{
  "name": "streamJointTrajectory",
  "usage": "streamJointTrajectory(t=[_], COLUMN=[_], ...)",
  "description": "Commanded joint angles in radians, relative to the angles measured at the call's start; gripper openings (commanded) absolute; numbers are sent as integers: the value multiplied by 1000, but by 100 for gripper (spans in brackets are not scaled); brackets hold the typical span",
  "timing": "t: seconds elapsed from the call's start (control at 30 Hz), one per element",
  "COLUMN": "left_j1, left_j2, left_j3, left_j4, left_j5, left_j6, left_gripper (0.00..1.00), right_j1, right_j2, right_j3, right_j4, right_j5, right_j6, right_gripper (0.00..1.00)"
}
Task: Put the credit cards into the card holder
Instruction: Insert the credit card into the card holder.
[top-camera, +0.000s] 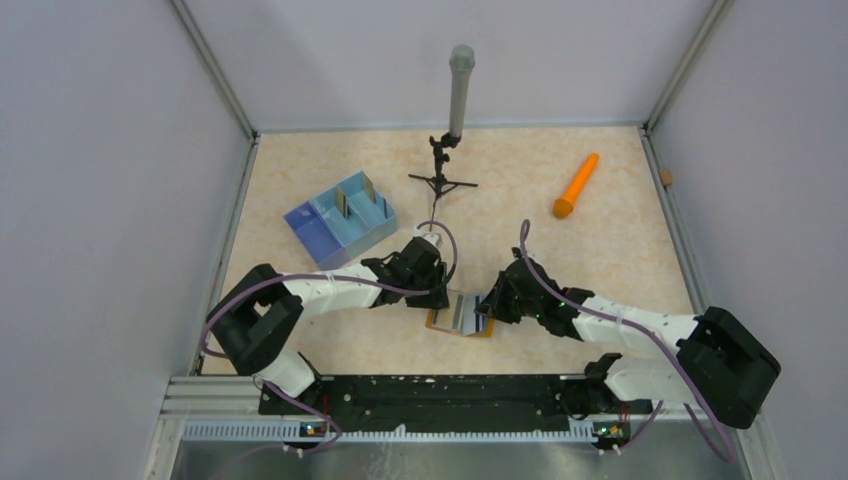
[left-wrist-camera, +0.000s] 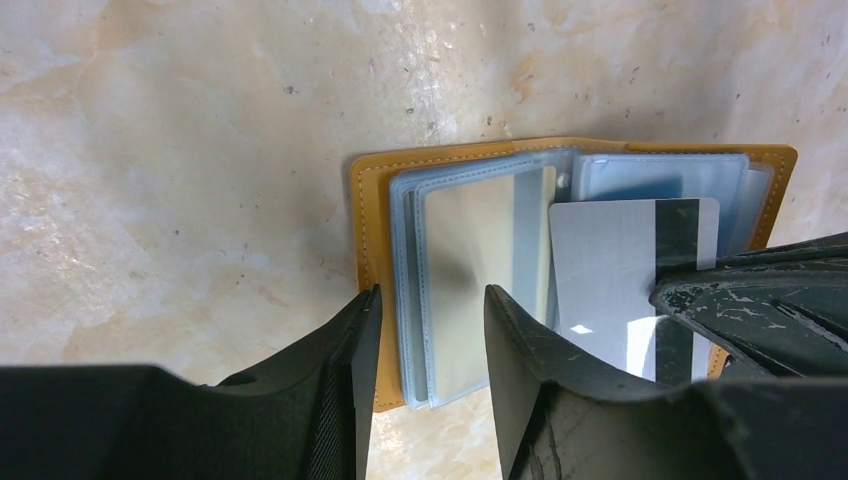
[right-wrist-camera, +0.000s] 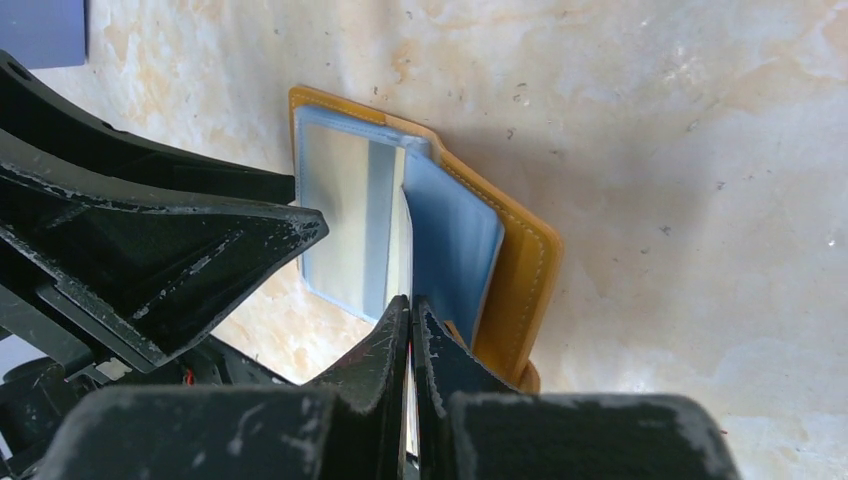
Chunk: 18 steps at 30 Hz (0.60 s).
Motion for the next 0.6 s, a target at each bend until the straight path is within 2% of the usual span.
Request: streamJointTrajectory(t=[0.0,0.57], left_j1=[-10,-13], left_j2=[50,52], left_j3=[-2,-18], left_j4=[-52,-45], left_j5=[-43,-23], left_j6=[0,-20], left_gripper=[45,39], right_j1=[8,9], right_j2=[-21,37], right_j3=[-23,-70], right_j4=[-32,70], right_j5=[38,58], right_j6=[18,41], right_gripper=[0,0])
